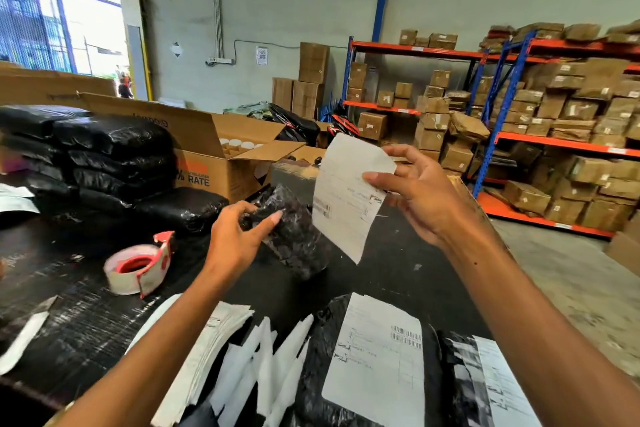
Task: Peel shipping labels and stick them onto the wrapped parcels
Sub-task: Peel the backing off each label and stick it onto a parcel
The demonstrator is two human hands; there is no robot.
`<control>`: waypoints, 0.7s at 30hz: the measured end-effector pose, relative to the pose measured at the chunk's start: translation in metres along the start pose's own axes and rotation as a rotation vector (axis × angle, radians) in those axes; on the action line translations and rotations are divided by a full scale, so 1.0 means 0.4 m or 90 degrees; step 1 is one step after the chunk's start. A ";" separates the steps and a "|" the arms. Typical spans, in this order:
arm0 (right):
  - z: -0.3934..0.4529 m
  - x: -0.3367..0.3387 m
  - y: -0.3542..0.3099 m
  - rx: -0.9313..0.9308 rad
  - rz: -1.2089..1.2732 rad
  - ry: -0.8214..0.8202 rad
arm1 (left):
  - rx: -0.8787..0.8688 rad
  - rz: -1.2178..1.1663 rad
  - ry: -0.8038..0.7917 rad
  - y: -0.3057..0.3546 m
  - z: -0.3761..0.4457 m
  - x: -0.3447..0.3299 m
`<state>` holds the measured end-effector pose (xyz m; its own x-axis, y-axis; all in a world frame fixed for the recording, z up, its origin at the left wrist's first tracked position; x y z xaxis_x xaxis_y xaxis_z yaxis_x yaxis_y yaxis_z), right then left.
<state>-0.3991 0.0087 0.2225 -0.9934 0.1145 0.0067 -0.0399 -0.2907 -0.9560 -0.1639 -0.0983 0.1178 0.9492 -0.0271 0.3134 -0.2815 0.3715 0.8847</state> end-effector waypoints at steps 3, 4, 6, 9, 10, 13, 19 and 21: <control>-0.009 -0.044 -0.024 0.023 0.037 -0.039 | 0.049 -0.192 0.017 0.012 -0.023 0.018; -0.013 -0.057 -0.028 0.025 0.045 -0.050 | 0.074 -0.261 0.007 0.013 -0.031 0.013; -0.019 -0.077 -0.035 0.027 0.045 -0.064 | 0.118 -0.361 -0.034 0.025 -0.047 0.002; -0.028 -0.091 -0.029 0.018 0.021 -0.066 | 0.147 -0.435 -0.085 0.050 -0.077 -0.006; -0.031 -0.093 -0.026 0.015 0.010 -0.064 | 0.150 -0.448 -0.096 0.060 -0.087 -0.007; -0.045 -0.094 -0.021 0.012 -0.014 -0.059 | 0.156 -0.481 -0.123 0.085 -0.115 -0.007; -0.072 -0.087 -0.041 0.021 -0.100 -0.041 | 0.190 -0.505 -0.163 0.095 -0.149 0.002; -0.083 -0.086 -0.047 0.020 -0.116 -0.036 | 0.198 -0.510 -0.170 0.100 -0.157 0.003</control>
<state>-0.3607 0.0419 0.2303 -0.9739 0.1145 0.1960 -0.2219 -0.2999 -0.9278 -0.1650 -0.0251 0.1318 0.8237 -0.3997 -0.4023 0.3890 -0.1179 0.9137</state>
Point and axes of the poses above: each hand's wrist, its own z-axis towards the middle knuckle, its own x-axis out of the back of the hand, y = z × x, the point moved 8 cm from there along z, towards the middle knuckle, and after that the axes turned 7 degrees about -y, right-handed, at the moved point
